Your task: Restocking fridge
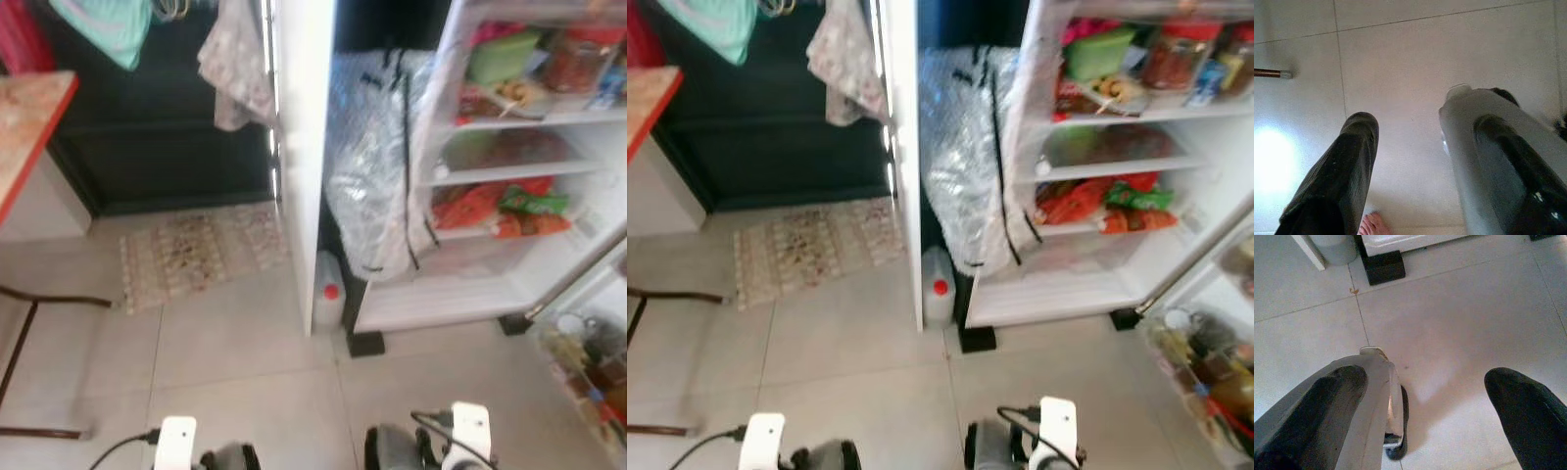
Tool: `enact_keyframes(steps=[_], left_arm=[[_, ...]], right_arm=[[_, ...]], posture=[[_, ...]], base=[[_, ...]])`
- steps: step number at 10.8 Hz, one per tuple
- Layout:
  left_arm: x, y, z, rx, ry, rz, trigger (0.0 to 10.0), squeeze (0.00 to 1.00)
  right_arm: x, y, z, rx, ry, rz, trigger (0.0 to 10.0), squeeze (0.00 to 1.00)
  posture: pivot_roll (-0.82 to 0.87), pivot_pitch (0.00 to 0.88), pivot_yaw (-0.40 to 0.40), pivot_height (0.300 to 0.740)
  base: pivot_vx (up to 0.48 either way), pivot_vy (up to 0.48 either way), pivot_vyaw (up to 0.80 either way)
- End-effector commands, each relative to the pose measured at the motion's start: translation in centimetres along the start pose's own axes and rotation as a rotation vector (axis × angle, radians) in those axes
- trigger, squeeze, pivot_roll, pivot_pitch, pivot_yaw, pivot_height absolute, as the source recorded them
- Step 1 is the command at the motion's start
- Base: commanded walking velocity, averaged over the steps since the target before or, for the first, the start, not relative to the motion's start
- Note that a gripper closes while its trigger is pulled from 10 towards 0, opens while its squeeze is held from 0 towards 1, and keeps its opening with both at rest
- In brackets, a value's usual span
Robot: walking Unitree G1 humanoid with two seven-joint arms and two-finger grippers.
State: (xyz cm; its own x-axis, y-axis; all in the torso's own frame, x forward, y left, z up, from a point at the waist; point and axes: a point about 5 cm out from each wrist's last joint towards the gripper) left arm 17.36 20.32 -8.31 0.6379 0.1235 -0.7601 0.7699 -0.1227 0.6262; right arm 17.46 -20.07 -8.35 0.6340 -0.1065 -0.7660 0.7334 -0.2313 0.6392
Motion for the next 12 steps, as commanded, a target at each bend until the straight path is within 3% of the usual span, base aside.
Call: enact_keyframes(steps=[1,4,9,12], left_arm=[[-0.2,-0.8,0.2,-0.012,-0.012,-0.032,10.0,0.0],[-0.1,-0.6,0.4,-0.018,-0.026,-0.032,10.0,0.0],[-0.1,-0.9,0.6,-0.03,-0.023,-0.05,10.0,0.0],[-0.1,-0.7,0.4,-0.028,-0.018,-0.046,10.0,0.0]], right_arm=[[-0.2,-0.9,0.1,0.015,-0.007,-0.036,10.0,0.0],[-0.2,-1.0,0.1,0.013,-0.004,-0.052,10.0,0.0],[-0.5,-2.3,0.3,0.042,-0.007,-0.105,10.0,0.0],[-0.5,-2.4,-0.3,0.063,0.01,-0.113,10.0,0.0]], posture=[[-0.21,0.064,0.0,0.7],[-0.2,0.076,-0.005,0.74],[-0.19,0.1,-0.014,0.74],[-0.17,0.113,-0.02,0.74]], base=[[0.0,0.0,0.0],[0.0,0.0,0.0],[0.0,0.0,0.0],[0.0,0.285,0.0]])
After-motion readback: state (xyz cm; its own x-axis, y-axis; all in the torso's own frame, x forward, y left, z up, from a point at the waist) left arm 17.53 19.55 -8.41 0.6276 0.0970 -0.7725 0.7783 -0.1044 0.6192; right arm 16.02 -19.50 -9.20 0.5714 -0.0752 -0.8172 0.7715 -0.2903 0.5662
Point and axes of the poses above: a point about 5 cm out from each wrist's last joint towards the gripper, its own x axis pointing out of the wrist towards the gripper, its own y axis along the axis of the wrist's last joint, z = x × y, and after that the axes turned 5 degrees about x, right-handed
